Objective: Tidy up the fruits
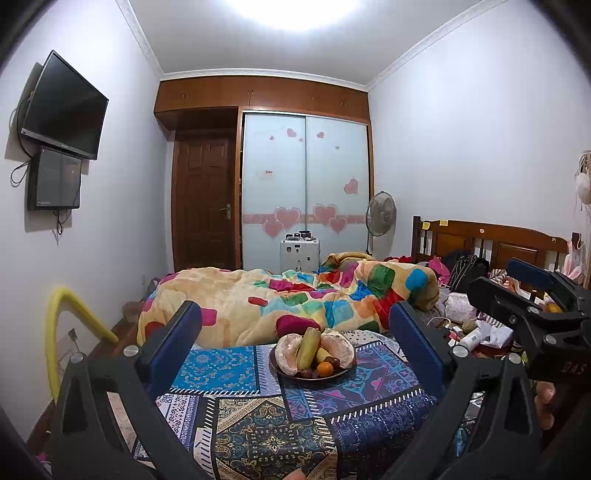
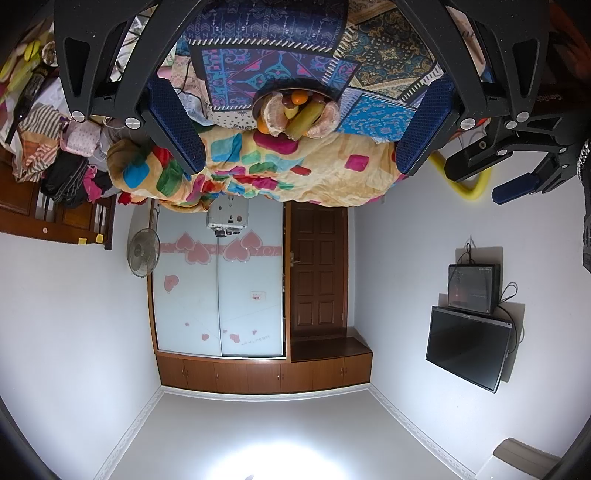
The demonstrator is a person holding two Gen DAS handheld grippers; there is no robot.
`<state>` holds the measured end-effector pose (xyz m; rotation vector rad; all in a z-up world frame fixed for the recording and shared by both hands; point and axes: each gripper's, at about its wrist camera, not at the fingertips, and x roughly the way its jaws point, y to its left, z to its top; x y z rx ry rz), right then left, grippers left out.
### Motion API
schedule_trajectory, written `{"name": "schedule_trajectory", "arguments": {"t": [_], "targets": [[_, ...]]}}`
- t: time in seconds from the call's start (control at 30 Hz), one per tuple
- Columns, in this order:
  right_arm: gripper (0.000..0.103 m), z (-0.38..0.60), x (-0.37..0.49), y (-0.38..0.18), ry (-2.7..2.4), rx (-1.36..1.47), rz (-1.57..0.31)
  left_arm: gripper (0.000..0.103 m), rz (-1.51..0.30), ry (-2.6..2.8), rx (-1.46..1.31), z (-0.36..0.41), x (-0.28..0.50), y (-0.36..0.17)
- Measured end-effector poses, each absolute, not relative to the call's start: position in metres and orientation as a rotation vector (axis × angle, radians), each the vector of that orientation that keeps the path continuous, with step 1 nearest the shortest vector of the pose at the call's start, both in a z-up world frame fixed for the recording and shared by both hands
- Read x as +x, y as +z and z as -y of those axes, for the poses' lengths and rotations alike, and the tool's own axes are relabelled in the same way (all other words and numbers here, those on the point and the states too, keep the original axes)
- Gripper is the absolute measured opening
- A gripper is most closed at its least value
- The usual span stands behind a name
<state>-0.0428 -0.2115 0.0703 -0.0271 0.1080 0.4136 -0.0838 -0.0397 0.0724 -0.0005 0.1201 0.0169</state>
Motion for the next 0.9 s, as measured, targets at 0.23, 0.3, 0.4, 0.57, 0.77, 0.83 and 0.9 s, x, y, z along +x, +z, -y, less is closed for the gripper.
{"name": "schedule_trajectory", "arguments": {"t": [0.23, 0.3, 0.4, 0.57, 0.77, 0.83, 0.9], "targets": [[0.103, 0.212, -0.043, 0.070, 0.414, -0.027, -0.108, 0.103, -0.125, 0.009, -0.006, 0.040, -0.082, 0.071], [0.103, 0.212, -0.043, 0.070, 0.413, -0.027, -0.108, 0.103, -0.128, 0.004, -0.010, 0.041, -0.080, 0.070], [0.103, 0.212, -0.043, 0.071, 0.411, -0.026, -0.107, 0.103, -0.133, -0.002, -0.013, 0.041, -0.078, 0.069], [0.103, 0.211, -0.040, 0.069, 0.406, -0.016, -0.114, 0.103, -0.140, -0.003, -0.020, 0.042, -0.075, 0.067], [0.103, 0.211, -0.036, 0.069, 0.405, -0.010, -0.120, 0.103, -0.142, -0.004, -0.022, 0.041, -0.074, 0.068], [0.103, 0.210, -0.035, 0.069, 0.406, -0.008, -0.121, 0.103, -0.143, -0.005, -0.025, 0.041, -0.074, 0.067], [0.103, 0.210, -0.034, 0.069, 0.405, -0.008, -0.120, 0.103, -0.151, -0.015, -0.033, 0.041, -0.073, 0.066]]}}
